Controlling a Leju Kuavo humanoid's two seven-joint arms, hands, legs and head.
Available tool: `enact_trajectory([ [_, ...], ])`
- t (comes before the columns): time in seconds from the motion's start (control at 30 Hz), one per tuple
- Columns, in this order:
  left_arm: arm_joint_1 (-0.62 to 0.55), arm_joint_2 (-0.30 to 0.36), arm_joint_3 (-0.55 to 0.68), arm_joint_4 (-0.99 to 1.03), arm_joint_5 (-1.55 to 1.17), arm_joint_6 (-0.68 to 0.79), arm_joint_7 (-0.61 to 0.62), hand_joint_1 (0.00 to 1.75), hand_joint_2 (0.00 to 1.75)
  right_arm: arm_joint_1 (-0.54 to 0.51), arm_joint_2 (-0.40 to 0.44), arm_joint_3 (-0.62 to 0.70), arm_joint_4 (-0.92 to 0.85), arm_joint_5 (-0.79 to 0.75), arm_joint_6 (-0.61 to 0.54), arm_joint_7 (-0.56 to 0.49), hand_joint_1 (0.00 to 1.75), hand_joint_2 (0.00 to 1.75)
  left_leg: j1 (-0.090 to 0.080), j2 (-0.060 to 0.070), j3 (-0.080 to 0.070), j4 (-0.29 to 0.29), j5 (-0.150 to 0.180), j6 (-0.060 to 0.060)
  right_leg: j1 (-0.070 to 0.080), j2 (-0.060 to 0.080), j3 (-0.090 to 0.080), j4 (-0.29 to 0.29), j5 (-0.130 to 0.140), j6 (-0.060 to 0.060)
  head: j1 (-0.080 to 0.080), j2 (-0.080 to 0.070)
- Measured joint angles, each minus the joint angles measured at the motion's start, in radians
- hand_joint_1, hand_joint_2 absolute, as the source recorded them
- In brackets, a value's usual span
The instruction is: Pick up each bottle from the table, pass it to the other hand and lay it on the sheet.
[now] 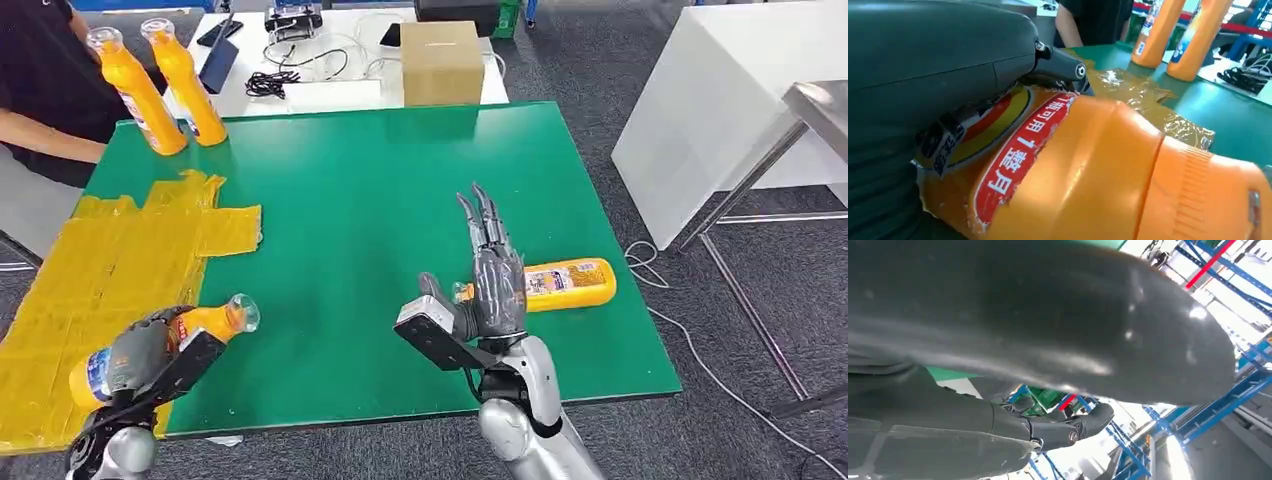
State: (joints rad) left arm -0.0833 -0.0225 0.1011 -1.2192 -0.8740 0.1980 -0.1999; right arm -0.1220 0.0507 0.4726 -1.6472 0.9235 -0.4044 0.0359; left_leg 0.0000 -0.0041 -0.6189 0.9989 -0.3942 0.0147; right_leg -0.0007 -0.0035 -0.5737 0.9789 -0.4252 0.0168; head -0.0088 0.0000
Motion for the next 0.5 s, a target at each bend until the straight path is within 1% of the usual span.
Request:
enact_trajectory([
  [0.13,-0.003,0.003,-0.011,0.027,-0.032,0.012,0.032,0.0,0.0,0.001,0.0,0.0,0.0,-0.002,0.003,0.001,0.0,0.0,0.0,0.002,0.001,0.0,0.0,0.0,0.001,0.002,-0.001,0.0,0.001,-0.001,0.0,0.0],
  [0.5,0.023,-0.004,-0.017,0.025,-0.058,0.093,0.029,0.0,0.0,0.007,0.0,0.0,0.0,0.003,0.015,0.009,0.0,0.0,0.001,0.001,-0.001,0.0,0.001,0.0,0.0,0.001,-0.001,0.0,0.001,0.0,0.0,0.0],
])
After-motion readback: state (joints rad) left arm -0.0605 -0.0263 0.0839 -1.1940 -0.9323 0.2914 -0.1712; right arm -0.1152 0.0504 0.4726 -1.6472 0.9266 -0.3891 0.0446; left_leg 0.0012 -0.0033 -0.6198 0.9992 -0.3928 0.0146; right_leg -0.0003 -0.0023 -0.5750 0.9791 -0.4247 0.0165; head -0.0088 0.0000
